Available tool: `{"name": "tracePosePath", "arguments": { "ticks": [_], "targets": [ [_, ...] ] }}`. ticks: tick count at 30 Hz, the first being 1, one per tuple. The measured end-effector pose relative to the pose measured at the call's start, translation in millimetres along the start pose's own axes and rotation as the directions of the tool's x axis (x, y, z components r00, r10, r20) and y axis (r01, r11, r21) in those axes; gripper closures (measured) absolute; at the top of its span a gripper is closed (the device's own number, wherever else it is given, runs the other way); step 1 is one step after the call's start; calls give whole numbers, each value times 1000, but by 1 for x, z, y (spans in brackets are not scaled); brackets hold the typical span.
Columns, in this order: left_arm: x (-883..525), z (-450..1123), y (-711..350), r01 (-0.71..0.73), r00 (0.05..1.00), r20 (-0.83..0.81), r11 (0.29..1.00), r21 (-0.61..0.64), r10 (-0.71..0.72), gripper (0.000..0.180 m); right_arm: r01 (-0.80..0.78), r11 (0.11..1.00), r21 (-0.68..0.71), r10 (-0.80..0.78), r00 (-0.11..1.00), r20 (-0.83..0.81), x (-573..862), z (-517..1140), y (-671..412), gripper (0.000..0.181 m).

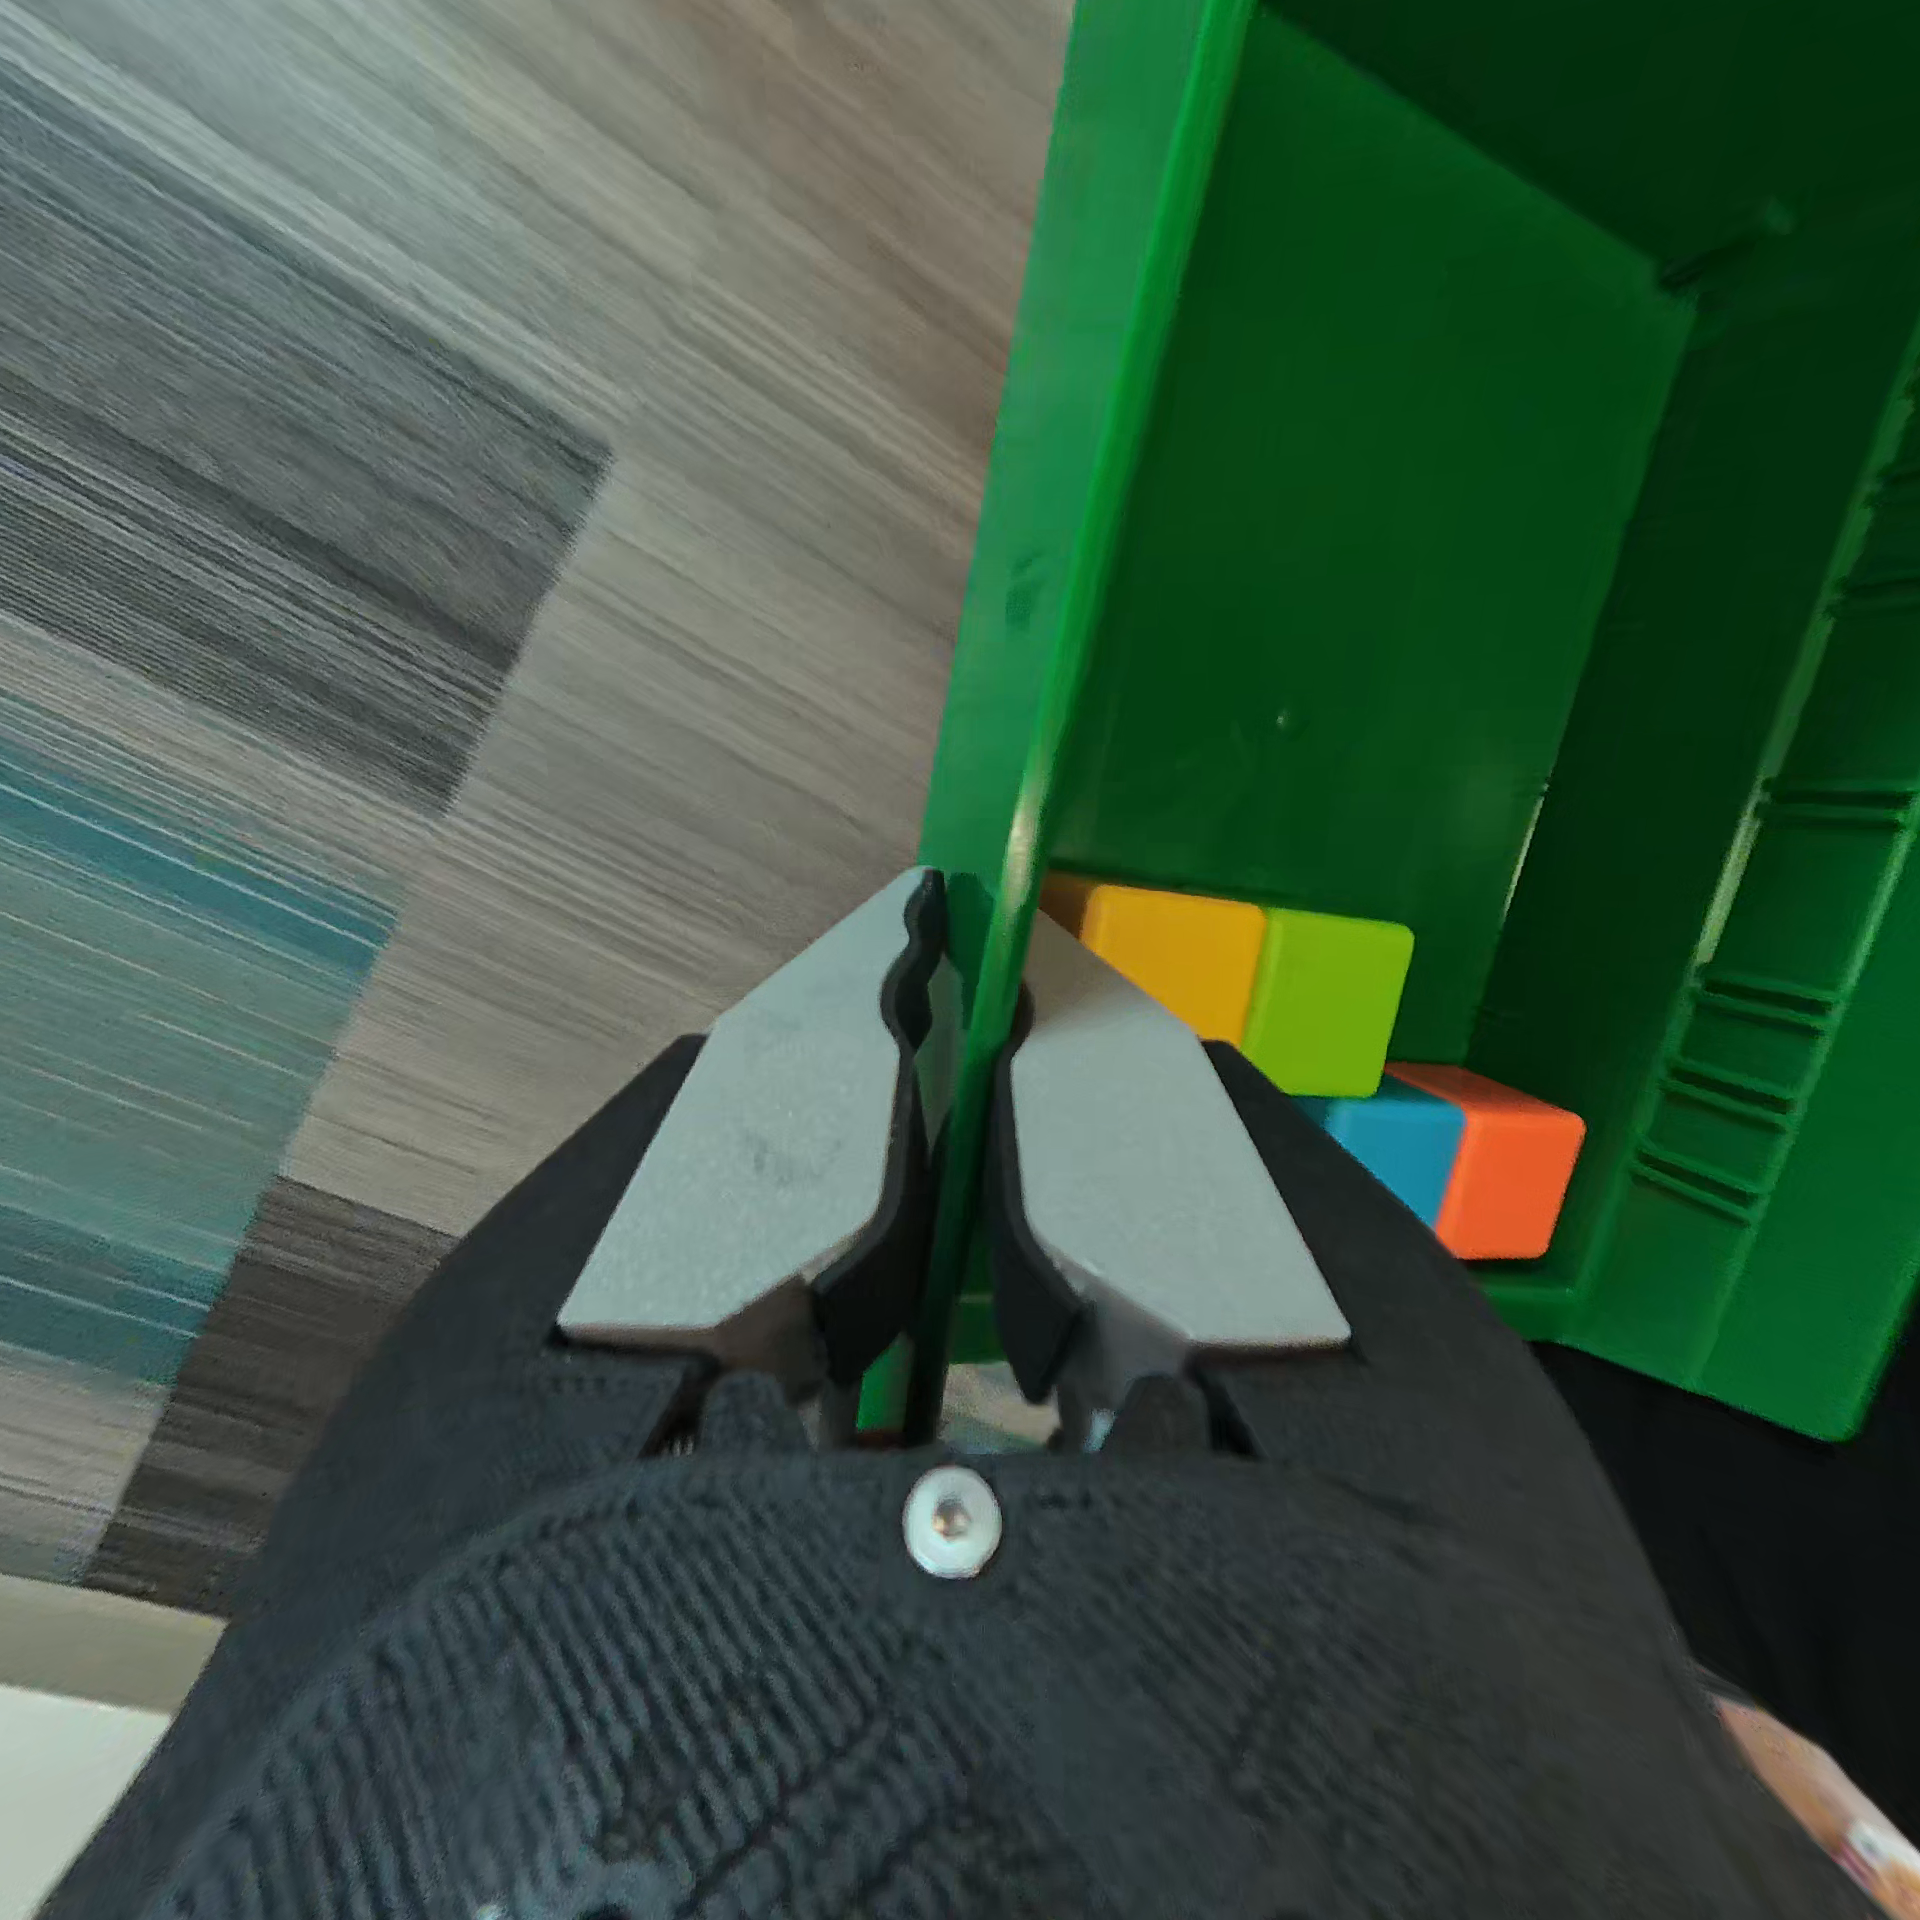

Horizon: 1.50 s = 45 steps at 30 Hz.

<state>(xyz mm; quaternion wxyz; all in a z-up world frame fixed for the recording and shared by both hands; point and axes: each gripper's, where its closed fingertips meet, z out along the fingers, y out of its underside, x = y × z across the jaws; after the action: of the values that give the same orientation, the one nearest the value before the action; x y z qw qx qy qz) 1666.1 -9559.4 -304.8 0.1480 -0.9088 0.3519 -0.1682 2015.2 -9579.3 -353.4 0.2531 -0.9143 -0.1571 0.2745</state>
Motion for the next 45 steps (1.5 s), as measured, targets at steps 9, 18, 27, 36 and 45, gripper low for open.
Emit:
{"name": "tracePosePath", "arguments": {
  "ticks": [9, 18, 27, 36, 45],
  "targets": [
    [-162, 53, -165, 42, 998, -52, 993, 111, -37, 177, -56, 996, 74, 59, 997, -49, 124, 71, -213, 152],
    [-351, 91, -312, -67, 991, -112, 993, 100, 78, 176, -175, 984, 9, 175, 973, -147, 196, 155, -348, 154],
    [-537, 97, -397, 45, 997, -70, 996, 73, -40, 176, -113, 993, -18, 110, 985, -132, 264, 287, -526, 154],
    [-710, 69, -487, 245, 967, 52, 966, 80, -249, 176, 200, 976, -84, -190, 975, 113, 289, 462, -815, 156],
    [-866, 26, -514, 438, 868, 126, 860, 261, -480, 177, 515, 854, -69, -475, 827, 299, 216, 613, -1041, 157]
  ]
}}
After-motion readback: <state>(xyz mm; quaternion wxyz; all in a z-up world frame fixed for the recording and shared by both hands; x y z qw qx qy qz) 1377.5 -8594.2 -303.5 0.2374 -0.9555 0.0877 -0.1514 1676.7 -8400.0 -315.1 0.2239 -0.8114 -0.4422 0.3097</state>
